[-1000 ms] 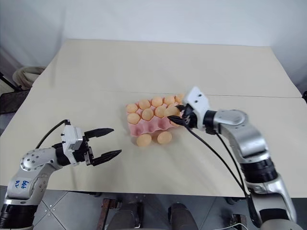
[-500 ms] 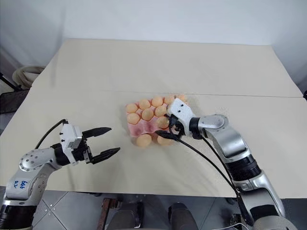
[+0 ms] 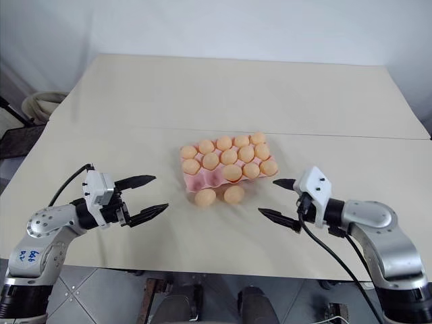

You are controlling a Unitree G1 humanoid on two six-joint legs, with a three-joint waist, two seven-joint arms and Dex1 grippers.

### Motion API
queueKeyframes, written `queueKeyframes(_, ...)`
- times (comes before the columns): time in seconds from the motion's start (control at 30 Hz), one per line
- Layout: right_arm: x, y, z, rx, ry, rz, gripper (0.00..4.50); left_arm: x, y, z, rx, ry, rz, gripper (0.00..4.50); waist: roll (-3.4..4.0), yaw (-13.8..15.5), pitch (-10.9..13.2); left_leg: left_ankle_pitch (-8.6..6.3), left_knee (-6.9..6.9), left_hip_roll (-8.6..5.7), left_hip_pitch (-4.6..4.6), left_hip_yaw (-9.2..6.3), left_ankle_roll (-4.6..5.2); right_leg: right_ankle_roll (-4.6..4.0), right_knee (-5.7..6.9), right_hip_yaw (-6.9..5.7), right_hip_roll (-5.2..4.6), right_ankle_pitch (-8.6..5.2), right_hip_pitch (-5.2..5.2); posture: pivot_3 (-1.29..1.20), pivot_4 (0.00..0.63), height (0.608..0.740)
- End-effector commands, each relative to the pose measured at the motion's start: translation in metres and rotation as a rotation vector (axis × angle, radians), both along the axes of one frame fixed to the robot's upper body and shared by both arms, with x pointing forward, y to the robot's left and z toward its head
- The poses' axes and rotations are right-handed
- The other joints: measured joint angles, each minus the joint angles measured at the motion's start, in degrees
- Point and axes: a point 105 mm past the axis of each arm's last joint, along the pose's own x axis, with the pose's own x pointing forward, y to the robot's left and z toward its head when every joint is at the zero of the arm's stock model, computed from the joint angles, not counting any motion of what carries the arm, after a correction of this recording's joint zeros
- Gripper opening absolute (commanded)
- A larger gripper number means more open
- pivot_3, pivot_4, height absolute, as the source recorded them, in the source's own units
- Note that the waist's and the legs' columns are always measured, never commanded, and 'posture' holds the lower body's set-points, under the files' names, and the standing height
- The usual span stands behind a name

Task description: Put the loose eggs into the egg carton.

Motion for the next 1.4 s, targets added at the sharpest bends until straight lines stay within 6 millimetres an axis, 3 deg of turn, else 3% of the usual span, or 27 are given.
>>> queueKeyframes(0.03,-0.002,0.011,0.013,0.002,-0.076,0.040,4.47,0.000,-0.004,0.006,-0.013,-0.020,-0.037,4.50,0.00,-0.14,0.00,0.02,0.00,0.00,0.06,-0.02,0.00,-0.01,0.01,-0.01,0.00,0.02,0.05,0.00,0.150,0.740)
queueKeyframes(0.13,0.000,0.025,0.009,-0.004,-0.041,0.077,4.47,0.003,-0.004,0.008,-0.010,-0.023,-0.042,4.50,0.01,-0.14,0.01,0.10,-0.02,0.00,0.11,-0.08,-0.02,-0.05,0.04,-0.04,0.00,0.07,0.08,0.00,0.150,0.740)
queueKeyframes(0.37,0.025,0.059,-0.008,-0.038,0.072,0.054,4.47,-0.002,-0.003,0.008,-0.005,-0.013,-0.045,4.50,0.02,-0.33,0.01,0.11,-0.07,0.00,0.01,-0.13,-0.03,-0.04,-0.09,-0.08,-0.01,0.10,0.02,0.00,0.150,0.740)
queueKeyframes(0.63,0.037,0.076,-0.020,-0.066,0.123,0.057,4.47,-0.009,0.002,0.004,0.000,0.002,-0.015,4.50,0.02,-0.16,0.01,0.09,-0.10,0.00,-0.12,-0.11,0.00,-0.03,-0.17,-0.08,-0.05,0.10,-0.10,0.00,0.150,0.740)
queueKeyframes(0.73,0.039,0.081,-0.021,-0.055,0.125,0.071,3.87,-0.010,0.002,0.004,-0.003,0.000,-0.011,4.50,0.03,-0.15,0.02,0.09,-0.08,0.00,-0.12,-0.10,0.00,-0.03,-0.15,-0.08,-0.05,0.10,-0.10,0.00,0.150,0.740)
queueKeyframes(0.9,0.043,0.084,-0.022,-0.049,0.118,0.066,2.16,-0.010,0.001,0.003,-0.009,-0.002,-0.004,4.50,0.03,-0.16,0.02,0.09,-0.08,0.00,-0.11,-0.10,0.00,-0.03,-0.10,-0.08,-0.06,0.10,-0.11,0.00,0.150,0.740)
queueKeyframes(1.0,0.042,0.082,-0.019,-0.041,0.110,0.069,1.56,-0.011,0.002,0.003,-0.012,-0.003,-0.001,4.50,0.03,-0.20,0.02,0.09,-0.09,0.00,-0.11,-0.11,0.00,-0.03,-0.11,-0.08,-0.06,0.10,-0.11,0.00,0.150,0.740)
queueKeyframes(1.1,0.034,0.077,-0.010,-0.034,0.098,0.104,1.56,-0.011,0.003,0.001,-0.012,-0.002,0.002,4.50,0.03,-0.22,0.02,0.09,-0.09,0.00,-0.11,-0.10,0.00,-0.03,-0.11,-0.08,-0.06,0.10,-0.11,0.00,0.150,0.740)
queueKeyframes(1.23,0.017,0.086,0.021,0.049,0.063,0.228,1.56,-0.011,0.006,0.001,-0.010,-0.003,0.010,4.50,0.05,-0.10,0.03,0.09,-0.12,0.00,-0.13,-0.10,0.00,-0.03,-0.15,-0.08,-0.06,0.10,-0.12,0.00,0.150,0.740)
queueKeyframes(1.4,0.041,0.108,0.044,0.116,0.020,0.181,1.56,-0.010,0.007,0.001,-0.011,-0.005,0.020,4.50,0.06,-0.95,0.04,0.13,-0.10,0.00,-0.05,-0.09,-0.04,-0.05,0.01,-0.06,-0.04,0.11,-0.12,0.00,0.150,0.740)
